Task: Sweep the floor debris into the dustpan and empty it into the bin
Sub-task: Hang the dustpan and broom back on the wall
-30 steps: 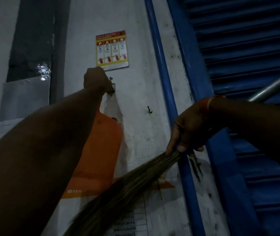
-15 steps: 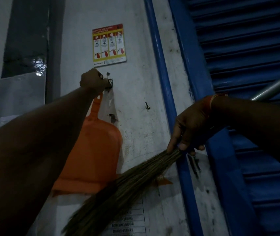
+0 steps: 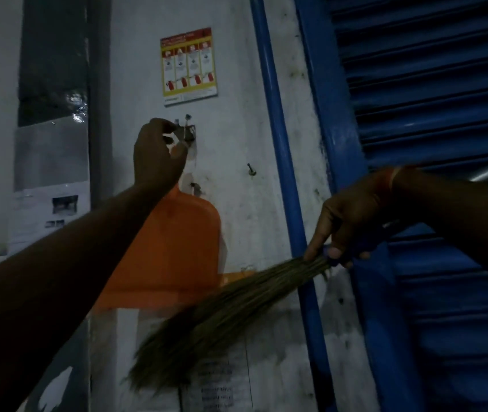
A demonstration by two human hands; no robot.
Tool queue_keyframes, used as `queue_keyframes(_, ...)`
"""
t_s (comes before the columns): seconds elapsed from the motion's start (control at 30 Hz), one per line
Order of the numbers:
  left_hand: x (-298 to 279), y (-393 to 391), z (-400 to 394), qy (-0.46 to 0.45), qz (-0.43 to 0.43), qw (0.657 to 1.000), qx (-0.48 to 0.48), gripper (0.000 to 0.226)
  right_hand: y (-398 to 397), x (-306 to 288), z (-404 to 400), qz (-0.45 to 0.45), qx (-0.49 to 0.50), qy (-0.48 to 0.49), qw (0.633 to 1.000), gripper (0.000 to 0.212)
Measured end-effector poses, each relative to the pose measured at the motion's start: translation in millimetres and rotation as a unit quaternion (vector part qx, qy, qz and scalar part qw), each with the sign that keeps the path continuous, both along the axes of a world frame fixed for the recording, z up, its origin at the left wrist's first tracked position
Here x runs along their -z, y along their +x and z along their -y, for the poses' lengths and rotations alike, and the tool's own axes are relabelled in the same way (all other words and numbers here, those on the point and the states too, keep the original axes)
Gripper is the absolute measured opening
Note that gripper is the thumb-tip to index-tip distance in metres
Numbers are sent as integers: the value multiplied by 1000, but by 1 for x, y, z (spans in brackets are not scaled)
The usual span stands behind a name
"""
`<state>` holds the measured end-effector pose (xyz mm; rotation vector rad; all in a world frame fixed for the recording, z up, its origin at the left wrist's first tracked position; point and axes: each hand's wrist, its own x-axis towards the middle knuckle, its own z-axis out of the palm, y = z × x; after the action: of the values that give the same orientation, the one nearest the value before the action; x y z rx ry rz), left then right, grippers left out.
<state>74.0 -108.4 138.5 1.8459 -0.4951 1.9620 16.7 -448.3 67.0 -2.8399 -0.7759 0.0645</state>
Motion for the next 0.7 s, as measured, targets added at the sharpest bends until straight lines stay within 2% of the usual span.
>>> queue_keyframes(0.07, 31, -26, 22, 58, -27, 997, 47, 28, -7, 5, 2, -56, -27, 22, 998, 34)
queue_keyframes(0.1, 48, -40, 32, 105, -74, 990, 66, 24, -9, 6, 3, -82, -46, 19, 995, 38)
queue_keyframes(0.2, 104, -75, 53, 237, -277, 922, 132, 32, -25, 10, -1, -82, -67, 27, 994, 41)
queue_keyframes(0.27, 135, -88, 56, 274, -338, 889, 144, 47, -39, 19, -7, -83, -80, 45, 992, 40)
queue_keyframes(0.4, 171, -111, 44, 277, -335, 887, 152, 60, -68, 46, -19, -87, -85, 82, 989, 41)
queue_keyframes(0.47, 182, -128, 35, 248, -315, 901, 162, 56, -82, 64, -27, -82, -87, 103, 988, 39)
queue_keyframes(0.63, 229, -175, 2, 105, -253, 937, 217, 35, -119, 112, -55, -83, -98, 124, 984, 40)
queue_keyframes(0.7, 249, -187, -13, 107, -256, 939, 205, 35, -132, 124, -67, -96, -99, 120, 983, 43)
